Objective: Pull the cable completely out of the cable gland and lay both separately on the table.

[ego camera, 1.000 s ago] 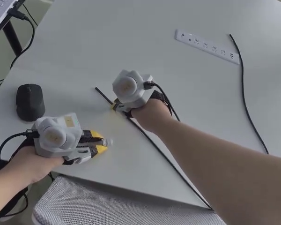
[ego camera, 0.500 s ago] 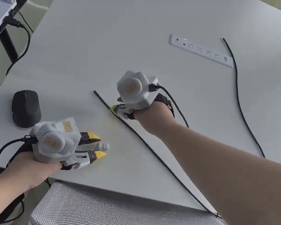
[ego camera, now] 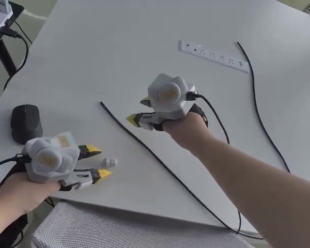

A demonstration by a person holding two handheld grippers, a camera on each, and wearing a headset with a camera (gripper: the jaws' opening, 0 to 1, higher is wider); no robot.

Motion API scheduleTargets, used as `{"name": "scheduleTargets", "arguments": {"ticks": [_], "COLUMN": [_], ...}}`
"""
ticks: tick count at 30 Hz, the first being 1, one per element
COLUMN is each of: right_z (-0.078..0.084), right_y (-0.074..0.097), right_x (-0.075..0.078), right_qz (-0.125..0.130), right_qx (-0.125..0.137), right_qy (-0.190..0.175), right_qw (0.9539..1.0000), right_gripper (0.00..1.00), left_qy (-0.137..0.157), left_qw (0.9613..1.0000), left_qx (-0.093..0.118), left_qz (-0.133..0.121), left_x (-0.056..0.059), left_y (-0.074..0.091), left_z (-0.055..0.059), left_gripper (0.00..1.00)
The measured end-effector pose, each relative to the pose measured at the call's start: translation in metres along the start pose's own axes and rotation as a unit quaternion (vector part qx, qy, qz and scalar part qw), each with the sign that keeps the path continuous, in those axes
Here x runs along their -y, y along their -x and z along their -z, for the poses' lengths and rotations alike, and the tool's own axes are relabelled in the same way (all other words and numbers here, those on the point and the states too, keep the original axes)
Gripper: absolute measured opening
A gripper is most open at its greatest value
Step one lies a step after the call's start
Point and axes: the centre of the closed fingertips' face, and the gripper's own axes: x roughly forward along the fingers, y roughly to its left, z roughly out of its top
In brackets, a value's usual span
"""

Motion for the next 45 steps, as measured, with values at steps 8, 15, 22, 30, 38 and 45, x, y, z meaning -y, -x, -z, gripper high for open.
{"name": "scheduleTargets", "arguments": {"ticks": [8, 15, 22, 30, 38, 45], "right_z": [-0.001, 0.002, 0.007, 0.038, 0.070, 0.111], "right_y": [0.050, 0.096, 0.146, 0.179, 0.204, 0.215], "right_x": [0.012, 0.021, 0.018, 0.008, -0.003, -0.014], "right_qz": [0.021, 0.044, 0.061, 0.060, 0.072, 0.074], "right_qx": [0.035, 0.061, 0.084, 0.087, 0.105, 0.120], "right_qy": [-0.007, -0.024, -0.034, -0.047, -0.092, -0.145], "right_qw": [0.9991, 0.9969, 0.9940, 0.9933, 0.9876, 0.9794], "right_gripper": [0.41, 0.45, 0.49, 0.56, 0.63, 0.73], "left_qy": [0.011, 0.010, 0.010, 0.009, 0.020, 0.018], "left_qw": [0.9999, 0.9998, 0.9996, 0.9993, 0.9985, 0.9979], "left_qx": [0.007, 0.010, 0.015, 0.022, 0.032, 0.040], "left_qz": [-0.010, -0.017, -0.022, -0.030, -0.039, -0.047], "left_x": [0.006, 0.008, 0.008, 0.010, 0.015, 0.019], "left_y": [0.014, 0.024, 0.036, 0.048, 0.059, 0.070], "left_z": [-0.007, -0.014, -0.020, -0.020, -0.026, -0.035], "left_gripper": [0.43, 0.45, 0.49, 0.53, 0.56, 0.59]}}
